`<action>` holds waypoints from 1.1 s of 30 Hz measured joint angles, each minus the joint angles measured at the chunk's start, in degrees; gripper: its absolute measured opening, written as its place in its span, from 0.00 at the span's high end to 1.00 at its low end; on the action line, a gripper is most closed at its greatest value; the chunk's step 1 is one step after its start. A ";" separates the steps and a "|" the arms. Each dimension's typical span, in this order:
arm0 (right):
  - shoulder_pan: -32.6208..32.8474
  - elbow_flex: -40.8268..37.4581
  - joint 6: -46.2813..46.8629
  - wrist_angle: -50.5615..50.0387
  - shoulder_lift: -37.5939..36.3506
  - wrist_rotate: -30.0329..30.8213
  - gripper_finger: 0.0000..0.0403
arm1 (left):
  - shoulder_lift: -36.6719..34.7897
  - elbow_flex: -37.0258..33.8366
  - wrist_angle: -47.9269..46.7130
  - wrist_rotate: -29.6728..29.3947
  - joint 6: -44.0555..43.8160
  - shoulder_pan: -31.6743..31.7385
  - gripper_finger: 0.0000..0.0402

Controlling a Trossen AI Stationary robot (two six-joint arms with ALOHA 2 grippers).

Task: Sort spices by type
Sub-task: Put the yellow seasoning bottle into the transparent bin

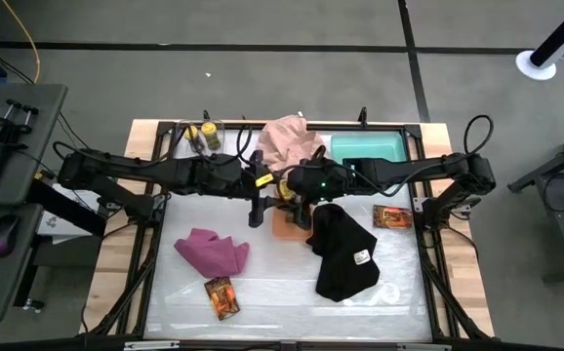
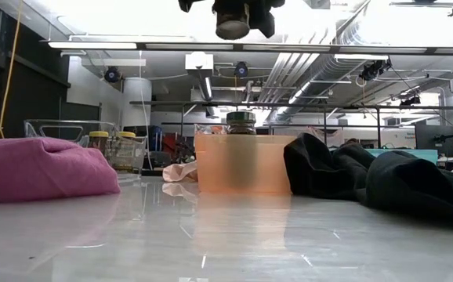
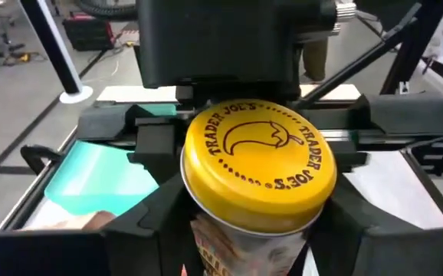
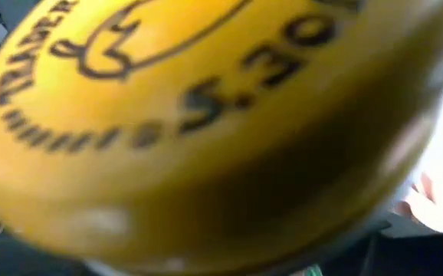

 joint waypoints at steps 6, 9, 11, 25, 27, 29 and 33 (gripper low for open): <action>-0.28 0.02 2.29 -1.78 -1.37 3.74 0.15 | -2.00 -0.02 -6.19 -4.42 1.16 1.01 0.55; -0.22 0.04 2.76 -4.25 -3.04 8.05 0.09 | -4.59 -0.02 -12.21 -8.17 1.31 2.51 0.55; -0.22 0.04 2.67 -6.43 -4.43 11.17 0.08 | -6.75 -0.02 -16.53 -11.02 0.84 3.52 0.55; -3.81 0.04 4.40 -16.35 -10.14 19.11 0.07 | -23.89 -16.82 -37.68 -39.86 -43.51 11.72 0.55; -4.04 0.04 4.41 -16.35 -10.14 19.07 0.07 | -26.39 -21.64 -36.95 -41.95 -51.44 12.42 0.55; -4.36 0.04 4.37 -16.33 -10.14 19.02 0.07 | -27.90 -25.41 -36.69 -45.22 -57.31 13.43 0.55; -4.66 0.04 4.39 -16.12 -10.14 18.90 0.07 | -28.05 -31.02 -36.36 -50.51 -65.10 17.12 0.55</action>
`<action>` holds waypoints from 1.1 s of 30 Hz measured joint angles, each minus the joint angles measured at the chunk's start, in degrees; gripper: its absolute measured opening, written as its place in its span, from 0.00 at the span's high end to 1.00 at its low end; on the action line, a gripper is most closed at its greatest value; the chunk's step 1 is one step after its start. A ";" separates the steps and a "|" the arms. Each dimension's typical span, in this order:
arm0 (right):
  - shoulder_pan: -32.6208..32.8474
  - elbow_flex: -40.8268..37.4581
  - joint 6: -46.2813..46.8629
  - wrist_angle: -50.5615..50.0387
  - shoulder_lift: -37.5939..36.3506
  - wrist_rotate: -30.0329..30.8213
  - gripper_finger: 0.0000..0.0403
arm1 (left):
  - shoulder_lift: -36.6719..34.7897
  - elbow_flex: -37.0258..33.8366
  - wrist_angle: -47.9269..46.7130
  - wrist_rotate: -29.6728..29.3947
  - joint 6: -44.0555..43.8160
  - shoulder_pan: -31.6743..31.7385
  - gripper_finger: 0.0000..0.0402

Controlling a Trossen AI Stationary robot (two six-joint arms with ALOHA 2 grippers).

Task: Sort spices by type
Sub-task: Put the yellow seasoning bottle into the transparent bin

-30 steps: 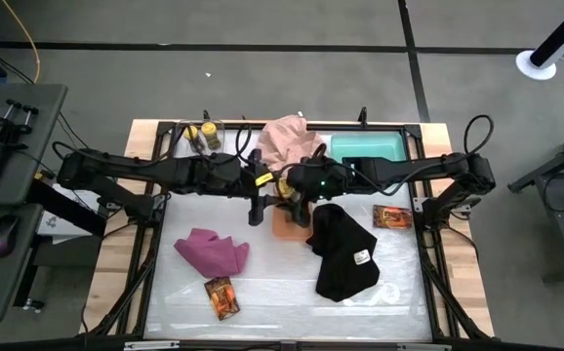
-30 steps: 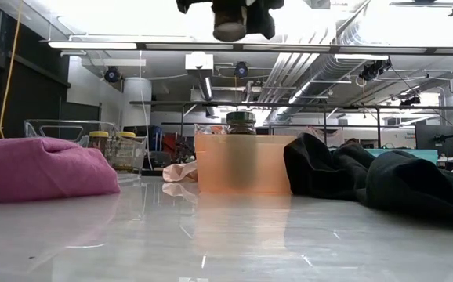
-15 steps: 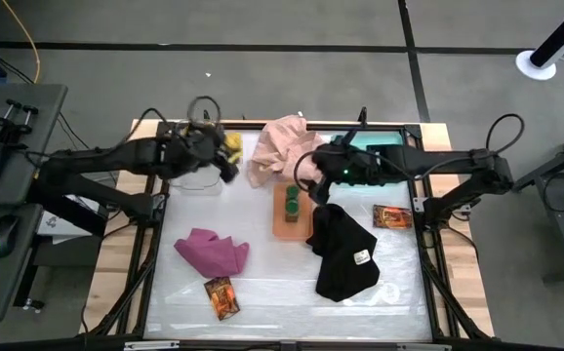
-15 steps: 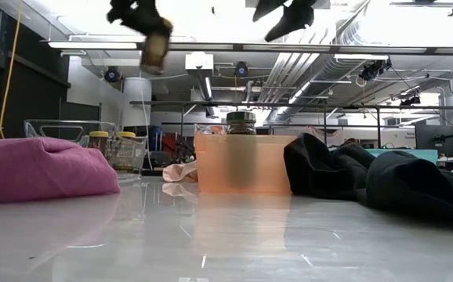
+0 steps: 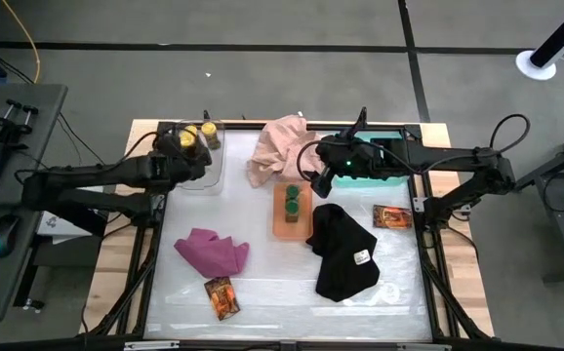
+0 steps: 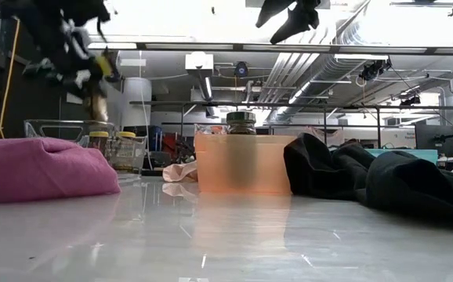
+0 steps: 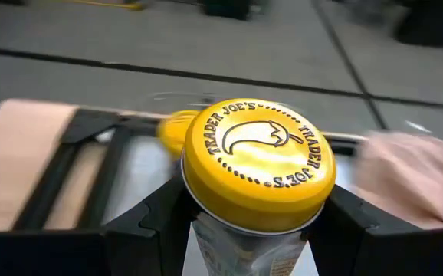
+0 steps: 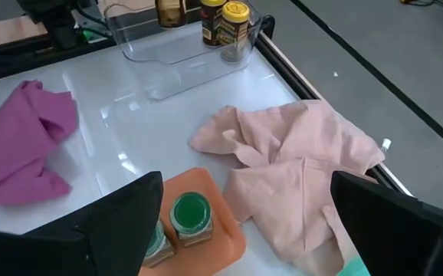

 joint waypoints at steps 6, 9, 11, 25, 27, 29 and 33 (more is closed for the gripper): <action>0.02 0.00 1.14 0.31 0.00 -0.01 0.07 | 3.85 -7.74 10.72 -0.41 -2.35 6.65 0.55; 0.02 0.00 2.05 0.32 0.00 0.00 0.07 | 6.65 -10.07 19.94 1.42 3.93 9.09 0.55; 0.02 0.00 2.15 0.46 0.02 0.01 0.07 | 8.82 -10.71 25.84 2.76 9.79 10.43 0.55; 0.02 0.00 5.00 0.60 0.04 0.92 0.07 | 23.59 -10.74 37.57 3.07 20.48 15.77 0.55; 0.02 0.00 5.01 0.62 0.04 0.95 0.07 | 24.59 -10.74 38.87 2.66 20.11 15.77 0.52; 0.02 0.00 5.01 0.62 0.04 0.95 0.07 | 25.10 -10.74 40.03 2.80 20.13 15.77 0.43; 0.02 0.00 4.99 0.62 0.04 0.97 0.07 | 25.22 -10.74 40.93 3.18 20.16 15.77 0.29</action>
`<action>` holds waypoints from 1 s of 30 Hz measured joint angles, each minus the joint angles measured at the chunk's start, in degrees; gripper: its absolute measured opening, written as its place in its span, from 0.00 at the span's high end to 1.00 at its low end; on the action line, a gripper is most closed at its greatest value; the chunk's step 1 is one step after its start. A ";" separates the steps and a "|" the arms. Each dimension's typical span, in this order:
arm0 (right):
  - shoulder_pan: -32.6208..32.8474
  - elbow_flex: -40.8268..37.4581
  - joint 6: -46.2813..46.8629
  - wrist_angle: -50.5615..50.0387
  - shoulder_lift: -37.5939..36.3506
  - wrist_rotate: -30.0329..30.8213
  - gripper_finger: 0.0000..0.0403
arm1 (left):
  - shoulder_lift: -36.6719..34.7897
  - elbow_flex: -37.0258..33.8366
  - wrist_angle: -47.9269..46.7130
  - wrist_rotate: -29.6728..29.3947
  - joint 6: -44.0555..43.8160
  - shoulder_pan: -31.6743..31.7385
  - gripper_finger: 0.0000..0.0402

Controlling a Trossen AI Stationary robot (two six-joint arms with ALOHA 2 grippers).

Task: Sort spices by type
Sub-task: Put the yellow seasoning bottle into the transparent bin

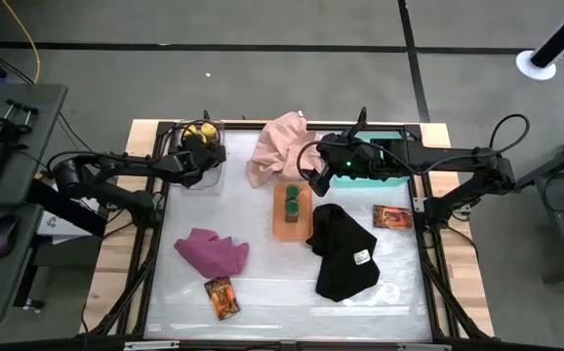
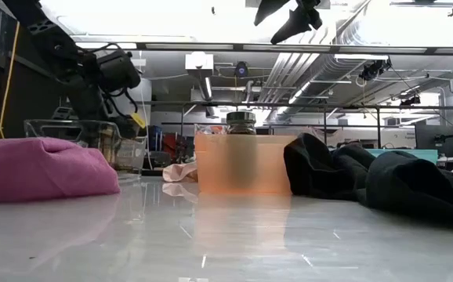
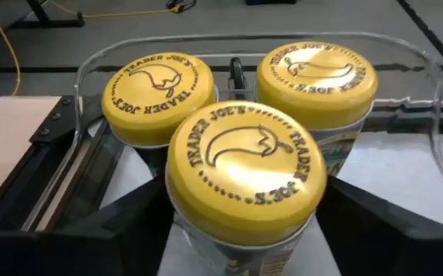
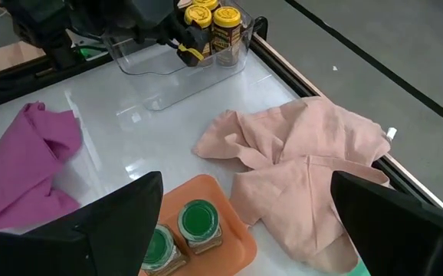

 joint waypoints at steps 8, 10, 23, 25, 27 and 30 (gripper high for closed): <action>0.00 0.00 -0.24 0.00 0.02 0.00 0.07 | -1.71 0.00 0.13 6.63 0.95 0.00 0.25; 0.00 -0.01 -0.26 0.00 0.02 -0.02 0.07 | -3.25 0.00 -0.26 9.10 0.92 0.00 0.25; 0.00 -0.02 -1.99 0.00 0.02 -0.04 0.07 | -20.73 0.00 -2.79 7.34 7.45 1.44 0.25; 0.00 -0.02 -1.99 0.00 0.02 -0.04 0.07 | -22.84 0.50 -3.30 7.44 7.52 1.78 0.25; 0.00 -0.02 -1.99 0.00 0.02 -0.04 0.07 | -24.22 1.56 -3.49 7.94 8.61 1.81 0.27; 0.00 -0.02 -1.99 0.00 0.02 -0.04 0.07 | -24.62 3.87 -3.76 10.96 12.27 1.81 0.36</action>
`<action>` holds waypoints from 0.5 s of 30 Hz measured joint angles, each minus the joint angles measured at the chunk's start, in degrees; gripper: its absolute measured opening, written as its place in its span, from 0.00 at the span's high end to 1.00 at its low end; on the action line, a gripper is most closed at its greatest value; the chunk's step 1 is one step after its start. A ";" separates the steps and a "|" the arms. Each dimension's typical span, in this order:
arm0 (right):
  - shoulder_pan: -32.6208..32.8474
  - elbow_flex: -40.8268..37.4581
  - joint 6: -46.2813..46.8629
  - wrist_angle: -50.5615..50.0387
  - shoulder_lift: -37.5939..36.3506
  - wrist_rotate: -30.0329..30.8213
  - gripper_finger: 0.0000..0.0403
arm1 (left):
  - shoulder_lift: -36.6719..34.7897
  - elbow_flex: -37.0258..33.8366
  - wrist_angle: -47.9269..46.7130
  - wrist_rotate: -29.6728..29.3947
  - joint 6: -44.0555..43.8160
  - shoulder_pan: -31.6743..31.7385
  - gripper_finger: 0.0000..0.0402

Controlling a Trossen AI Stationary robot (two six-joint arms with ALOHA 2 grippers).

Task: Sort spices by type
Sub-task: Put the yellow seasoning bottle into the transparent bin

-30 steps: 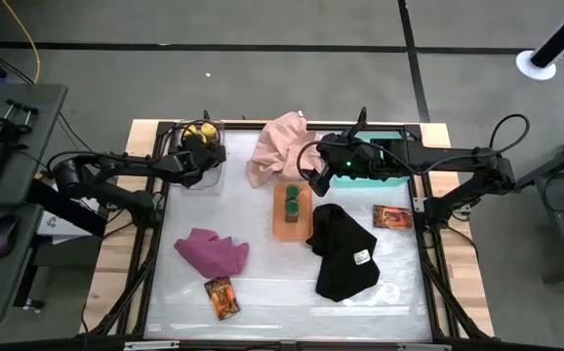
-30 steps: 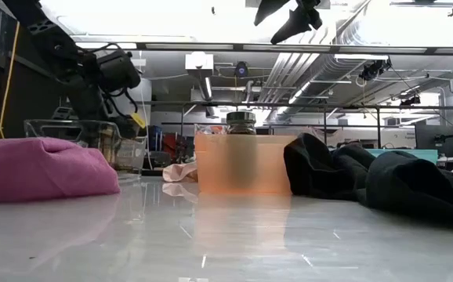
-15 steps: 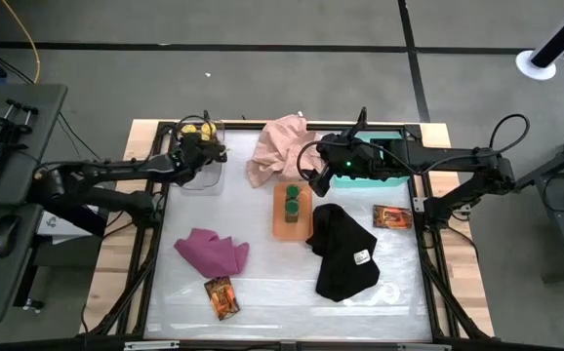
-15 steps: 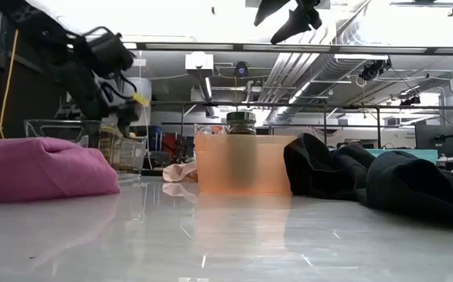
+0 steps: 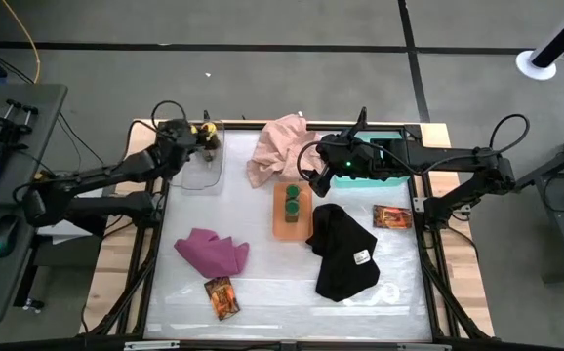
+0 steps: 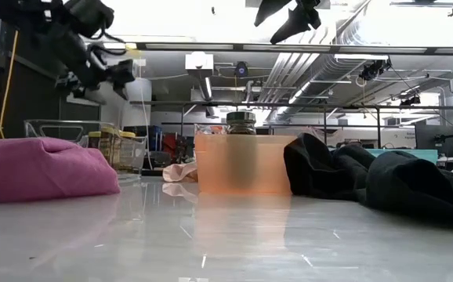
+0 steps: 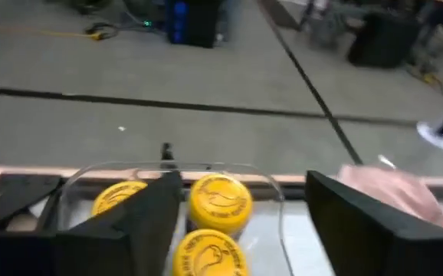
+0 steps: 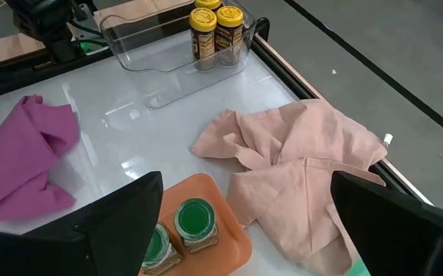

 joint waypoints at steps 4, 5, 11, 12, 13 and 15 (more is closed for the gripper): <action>0.00 0.00 0.00 -0.01 0.00 0.00 0.07 | 0.92 3.69 -7.57 1.26 1.67 -0.04 0.69; 0.00 0.00 0.00 -0.02 0.00 0.01 0.07 | 1.08 3.93 -9.25 1.32 1.84 -0.04 0.80; 0.00 0.00 -0.02 -0.02 0.00 0.02 0.07 | 1.68 2.05 -12.45 4.09 0.65 0.00 0.99; 0.00 0.00 -0.02 -0.02 0.00 0.00 0.07 | 1.71 1.18 -11.56 4.12 0.01 0.00 0.99; 0.00 0.00 -0.01 -0.02 0.00 0.00 0.07 | 1.71 0.25 -10.03 4.13 -0.10 0.00 0.99; 0.00 0.00 0.00 -0.02 0.00 0.00 0.07 | 1.71 -0.94 -7.35 4.17 0.02 0.00 1.00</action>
